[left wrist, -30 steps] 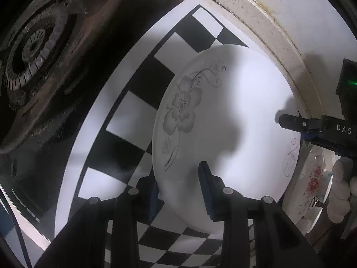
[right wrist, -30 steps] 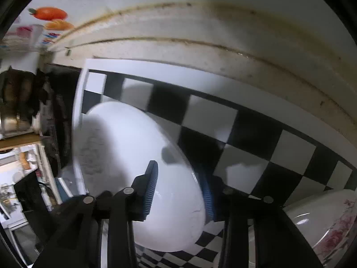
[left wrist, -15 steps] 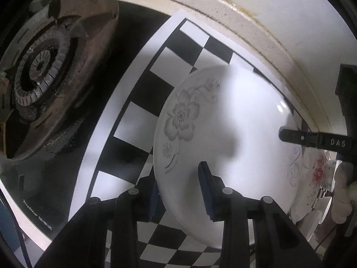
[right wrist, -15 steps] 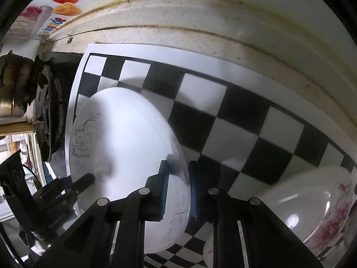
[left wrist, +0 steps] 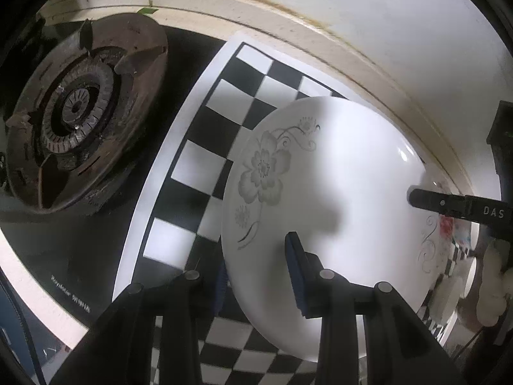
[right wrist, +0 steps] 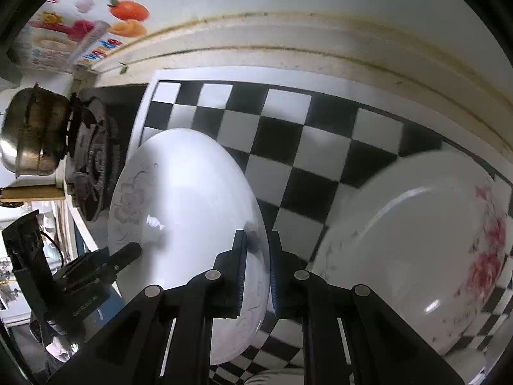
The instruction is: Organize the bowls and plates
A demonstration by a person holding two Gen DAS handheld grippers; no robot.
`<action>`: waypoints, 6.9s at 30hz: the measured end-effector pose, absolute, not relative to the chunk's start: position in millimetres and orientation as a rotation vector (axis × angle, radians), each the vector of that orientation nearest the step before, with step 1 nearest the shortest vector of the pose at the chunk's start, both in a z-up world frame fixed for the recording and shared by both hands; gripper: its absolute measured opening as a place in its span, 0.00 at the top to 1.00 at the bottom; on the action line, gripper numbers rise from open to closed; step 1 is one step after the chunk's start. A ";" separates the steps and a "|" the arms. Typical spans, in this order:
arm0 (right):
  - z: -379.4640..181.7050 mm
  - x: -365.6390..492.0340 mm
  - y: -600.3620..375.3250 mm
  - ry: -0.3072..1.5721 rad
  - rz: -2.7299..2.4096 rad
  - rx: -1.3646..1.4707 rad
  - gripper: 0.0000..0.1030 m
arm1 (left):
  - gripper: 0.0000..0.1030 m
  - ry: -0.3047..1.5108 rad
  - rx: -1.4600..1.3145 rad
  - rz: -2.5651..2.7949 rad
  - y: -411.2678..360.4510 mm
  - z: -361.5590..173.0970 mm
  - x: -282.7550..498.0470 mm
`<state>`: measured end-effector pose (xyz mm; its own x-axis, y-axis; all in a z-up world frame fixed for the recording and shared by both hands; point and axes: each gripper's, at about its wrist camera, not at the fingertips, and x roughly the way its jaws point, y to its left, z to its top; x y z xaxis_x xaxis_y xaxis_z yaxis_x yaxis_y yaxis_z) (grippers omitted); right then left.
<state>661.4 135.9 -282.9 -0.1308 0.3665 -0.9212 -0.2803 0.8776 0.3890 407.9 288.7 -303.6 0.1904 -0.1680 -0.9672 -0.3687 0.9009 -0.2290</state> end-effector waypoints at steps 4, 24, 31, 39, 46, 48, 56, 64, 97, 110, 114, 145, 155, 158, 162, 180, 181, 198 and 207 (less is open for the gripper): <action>-256.1 640.4 114.2 1.559 0.556 0.119 0.85 | 0.70 1.379 -0.451 0.101 283.9 -279.7 394.5; -215.8 464.3 -76.5 1.425 0.341 0.409 0.85 | 0.70 1.385 -0.236 -0.208 164.9 -244.4 360.6; -251.5 414.0 -114.8 1.448 0.266 0.491 0.85 | 0.70 1.415 -0.171 -0.261 132.2 -258.1 348.6; -289.5 382.2 -137.8 1.484 0.224 0.547 0.86 | 0.70 1.476 -0.098 -0.276 110.2 -290.7 336.4; -308.1 379.5 -134.6 1.517 0.211 0.539 0.86 | 0.70 1.511 -0.051 -0.253 102.9 -309.4 330.4; -311.9 380.4 -132.9 1.525 0.207 0.524 0.86 | 0.70 1.521 -0.042 -0.245 101.8 -313.8 329.0; -317.1 383.4 -124.5 1.543 0.204 0.455 0.86 | 0.70 1.560 0.000 -0.213 97.4 -325.7 324.9; -321.5 384.9 -121.5 1.549 0.200 0.428 0.86 | 0.70 1.576 0.004 -0.203 99.3 -331.2 319.8; -195.9 359.2 -68.4 1.332 0.193 0.214 0.05 | 0.54 1.372 -0.093 -0.183 105.6 -211.0 329.6; -182.1 505.0 -109.1 1.241 0.202 0.320 0.02 | 0.45 1.333 -0.116 -0.134 109.9 -226.5 440.2; -220.3 554.4 -121.4 1.342 0.169 0.323 0.10 | 0.45 1.401 -0.167 -0.120 119.8 -258.4 479.9; -332.2 649.8 -118.3 1.564 0.224 0.310 0.82 | 0.73 1.534 -0.233 -0.142 110.9 -355.1 547.7; -304.6 633.6 -125.8 1.514 0.240 0.323 0.83 | 0.73 1.489 -0.213 -0.167 107.7 -325.2 531.3; -288.8 624.0 -127.1 1.492 0.251 0.321 0.84 | 0.73 1.473 -0.212 -0.175 116.6 -312.1 526.9; -267.9 607.6 -128.8 1.461 0.258 0.327 0.84 | 0.73 1.445 -0.209 -0.189 114.6 -290.1 510.6; -186.0 498.9 -141.0 1.348 0.280 0.343 0.86 | 0.73 1.381 -0.178 -0.263 110.3 -228.7 432.3; -185.1 490.9 -141.8 1.348 0.277 0.349 0.86 | 0.73 1.382 -0.178 -0.265 109.9 -228.3 427.8; -226.1 402.2 -128.9 1.411 0.287 0.384 0.86 | 0.73 1.477 -0.137 -0.272 114.6 -260.8 357.0; -262.5 376.6 -126.1 1.474 0.264 0.395 0.86 | 0.73 1.530 -0.108 -0.256 111.9 -289.3 339.3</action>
<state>376.6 -126.1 -262.5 0.0856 0.4076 -0.9091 0.0669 0.9081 0.4134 339.3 111.9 -289.3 0.0209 -0.2319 -0.9725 0.0973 0.9686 -0.2288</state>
